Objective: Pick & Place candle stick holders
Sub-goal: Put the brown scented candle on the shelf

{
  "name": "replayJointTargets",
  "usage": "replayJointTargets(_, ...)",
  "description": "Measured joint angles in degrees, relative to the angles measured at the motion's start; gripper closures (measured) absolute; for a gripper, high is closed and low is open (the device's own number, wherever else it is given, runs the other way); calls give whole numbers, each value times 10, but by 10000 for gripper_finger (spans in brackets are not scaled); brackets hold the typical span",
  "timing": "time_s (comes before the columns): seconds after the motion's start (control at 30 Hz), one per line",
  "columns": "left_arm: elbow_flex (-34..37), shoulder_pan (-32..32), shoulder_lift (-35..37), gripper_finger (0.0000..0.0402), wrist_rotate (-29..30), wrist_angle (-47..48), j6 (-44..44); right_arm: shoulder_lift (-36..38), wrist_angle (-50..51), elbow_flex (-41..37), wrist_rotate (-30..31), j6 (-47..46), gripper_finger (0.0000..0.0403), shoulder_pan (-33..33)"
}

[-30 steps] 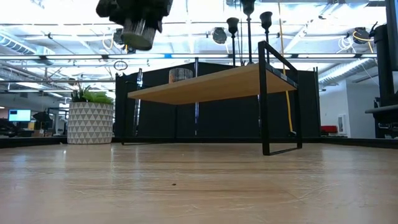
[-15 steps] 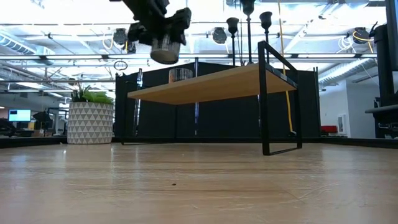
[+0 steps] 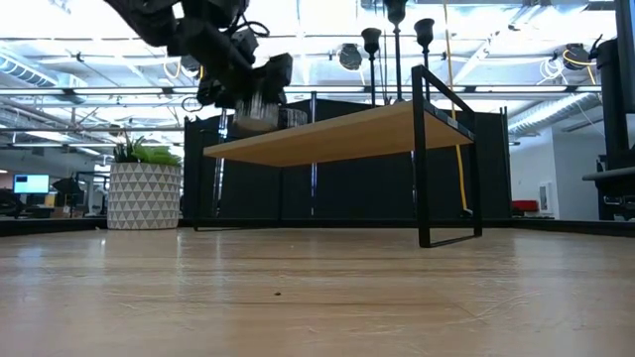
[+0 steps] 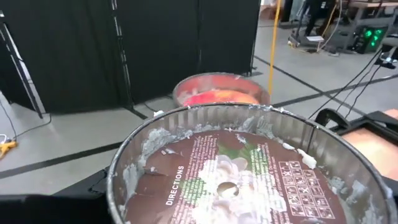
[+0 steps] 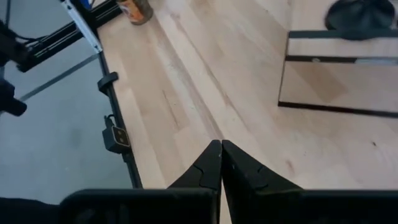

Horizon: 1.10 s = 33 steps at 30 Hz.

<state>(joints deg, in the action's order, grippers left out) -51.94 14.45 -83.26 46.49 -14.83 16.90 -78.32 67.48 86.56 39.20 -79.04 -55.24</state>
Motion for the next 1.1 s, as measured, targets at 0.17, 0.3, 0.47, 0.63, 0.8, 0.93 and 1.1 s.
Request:
replayJointTargets(0.17,34,3,4,61,-9,-76,-42,0,24,0,0,-52,401,0)
replayJointTargets(0.3,41,13,3,61,-30,-91,-59,0,34,0,0,-76,401,0)
replayJointTargets(0.47,63,20,6,61,-30,-92,-48,0,38,0,0,-107,401,0)
replayJointTargets(0.63,77,22,10,61,-29,-94,-41,0,39,0,0,-124,401,0)
replayJointTargets(0.8,79,21,9,61,-29,-92,-46,0,39,0,0,-125,401,3)
replayJointTargets(0.93,79,24,9,61,-26,-87,-53,0,39,0,0,-124,401,9)
replayJointTargets(1.1,79,26,10,50,-20,-64,-45,0,39,0,0,-124,401,9)
